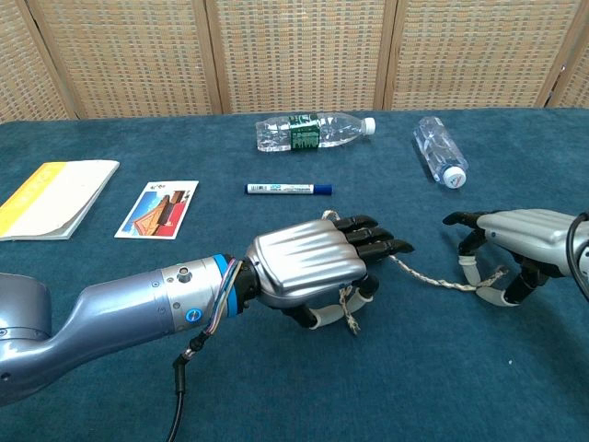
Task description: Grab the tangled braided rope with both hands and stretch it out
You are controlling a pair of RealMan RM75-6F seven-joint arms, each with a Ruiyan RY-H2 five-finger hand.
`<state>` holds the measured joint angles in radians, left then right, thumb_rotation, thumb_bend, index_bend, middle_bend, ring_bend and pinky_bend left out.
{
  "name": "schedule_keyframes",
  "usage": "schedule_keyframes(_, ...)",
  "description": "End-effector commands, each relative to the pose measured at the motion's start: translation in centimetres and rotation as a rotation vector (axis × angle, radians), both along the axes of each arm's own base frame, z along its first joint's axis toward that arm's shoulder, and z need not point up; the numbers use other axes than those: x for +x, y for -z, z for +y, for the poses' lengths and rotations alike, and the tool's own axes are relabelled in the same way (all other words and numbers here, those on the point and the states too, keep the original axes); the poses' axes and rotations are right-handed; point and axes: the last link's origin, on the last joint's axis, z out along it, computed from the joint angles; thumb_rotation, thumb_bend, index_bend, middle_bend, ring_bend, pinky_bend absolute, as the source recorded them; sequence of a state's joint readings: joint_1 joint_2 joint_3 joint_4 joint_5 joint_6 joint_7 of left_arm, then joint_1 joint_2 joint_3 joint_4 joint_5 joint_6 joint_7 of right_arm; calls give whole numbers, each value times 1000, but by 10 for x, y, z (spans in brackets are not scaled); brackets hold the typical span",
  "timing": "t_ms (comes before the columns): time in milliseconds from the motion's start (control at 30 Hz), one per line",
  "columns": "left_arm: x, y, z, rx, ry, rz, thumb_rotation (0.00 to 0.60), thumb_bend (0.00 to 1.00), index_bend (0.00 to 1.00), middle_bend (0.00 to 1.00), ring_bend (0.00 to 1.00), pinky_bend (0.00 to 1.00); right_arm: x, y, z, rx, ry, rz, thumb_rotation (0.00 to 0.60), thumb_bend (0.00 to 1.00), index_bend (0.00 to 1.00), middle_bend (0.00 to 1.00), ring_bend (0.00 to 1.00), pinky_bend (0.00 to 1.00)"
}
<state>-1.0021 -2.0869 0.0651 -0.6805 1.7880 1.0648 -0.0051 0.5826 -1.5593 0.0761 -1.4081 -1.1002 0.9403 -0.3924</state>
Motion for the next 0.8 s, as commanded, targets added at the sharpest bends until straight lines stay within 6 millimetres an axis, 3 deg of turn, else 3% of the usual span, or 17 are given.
schedule_keyframes(33, 0, 0, 0, 0, -2, 0, 600, 490, 592, 0, 0, 0, 0, 0, 0, 0, 0, 0, 600, 412, 628, 0, 0, 0)
schedule_keyframes(533, -2, -5, 3, 9, -7, -14, 600, 574, 744, 0, 0, 0, -1, -1, 0, -5, 1, 2, 600, 412, 630, 0, 0, 0)
schedule_keyframes(800, -16, -27, 10, 39, -10, -48, 600, 612, 812, 0, 0, 0, -1, -5, 0, -17, -3, 6, 600, 412, 631, 0, 0, 0)
